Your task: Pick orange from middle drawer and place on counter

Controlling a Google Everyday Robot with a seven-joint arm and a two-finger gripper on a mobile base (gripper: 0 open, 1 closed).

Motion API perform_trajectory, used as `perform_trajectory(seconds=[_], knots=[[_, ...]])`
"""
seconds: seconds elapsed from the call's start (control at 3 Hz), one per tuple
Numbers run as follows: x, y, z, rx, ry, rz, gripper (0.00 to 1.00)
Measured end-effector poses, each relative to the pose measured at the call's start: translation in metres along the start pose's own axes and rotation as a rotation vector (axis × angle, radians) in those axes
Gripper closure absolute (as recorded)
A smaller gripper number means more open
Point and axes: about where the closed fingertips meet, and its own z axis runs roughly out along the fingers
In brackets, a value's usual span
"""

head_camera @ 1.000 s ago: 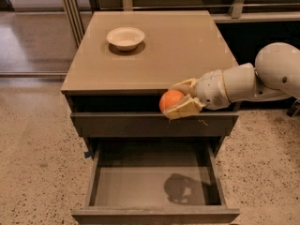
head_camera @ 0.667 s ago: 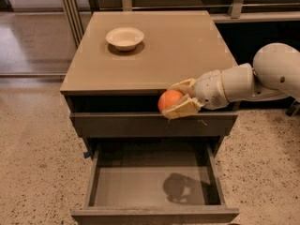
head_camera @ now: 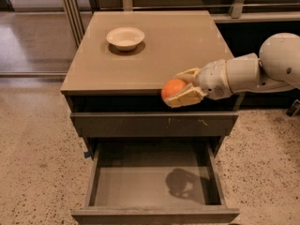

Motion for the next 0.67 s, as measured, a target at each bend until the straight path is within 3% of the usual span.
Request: perform_trajectory(seconds=[0.67], knots=[[-0.018,-0.088,-0.013,0.123,-0.014,-0.030,1.00]])
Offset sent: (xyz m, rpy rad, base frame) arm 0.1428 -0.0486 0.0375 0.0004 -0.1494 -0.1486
